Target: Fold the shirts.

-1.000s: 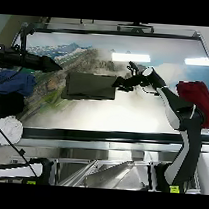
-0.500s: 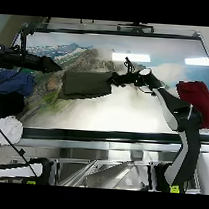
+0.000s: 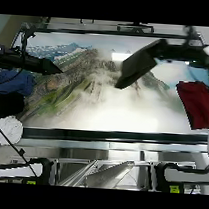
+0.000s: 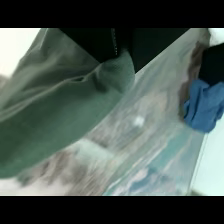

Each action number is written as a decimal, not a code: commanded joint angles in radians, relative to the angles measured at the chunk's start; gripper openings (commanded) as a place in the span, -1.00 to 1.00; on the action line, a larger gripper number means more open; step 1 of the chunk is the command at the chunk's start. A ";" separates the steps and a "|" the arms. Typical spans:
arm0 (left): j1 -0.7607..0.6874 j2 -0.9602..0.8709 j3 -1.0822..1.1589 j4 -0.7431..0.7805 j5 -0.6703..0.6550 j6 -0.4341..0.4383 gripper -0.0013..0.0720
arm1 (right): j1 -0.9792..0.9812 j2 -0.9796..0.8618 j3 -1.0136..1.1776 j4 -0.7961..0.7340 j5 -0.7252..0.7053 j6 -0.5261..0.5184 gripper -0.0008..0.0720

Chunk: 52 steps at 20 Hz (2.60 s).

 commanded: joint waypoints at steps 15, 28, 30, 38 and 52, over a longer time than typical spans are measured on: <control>0.000 0.000 0.000 0.000 -0.002 -0.013 -0.95 | -0.665 -0.065 0.158 0.357 -0.140 -0.157 -0.93; 0.000 0.000 0.000 0.000 -0.047 -0.013 -0.95 | -0.966 0.060 -0.555 -0.214 0.056 0.037 -0.92; 0.000 0.000 0.000 0.000 -0.047 -0.013 -0.95 | -0.991 0.039 -0.593 -0.270 0.059 0.035 -0.51; 0.000 0.000 0.000 0.000 -0.027 -0.013 -0.95 | -0.997 0.051 -0.495 -0.396 0.350 0.069 0.77; -0.048 0.253 -0.317 -0.074 0.025 0.008 -0.96 | -0.565 0.370 -0.644 0.012 0.349 0.006 -0.92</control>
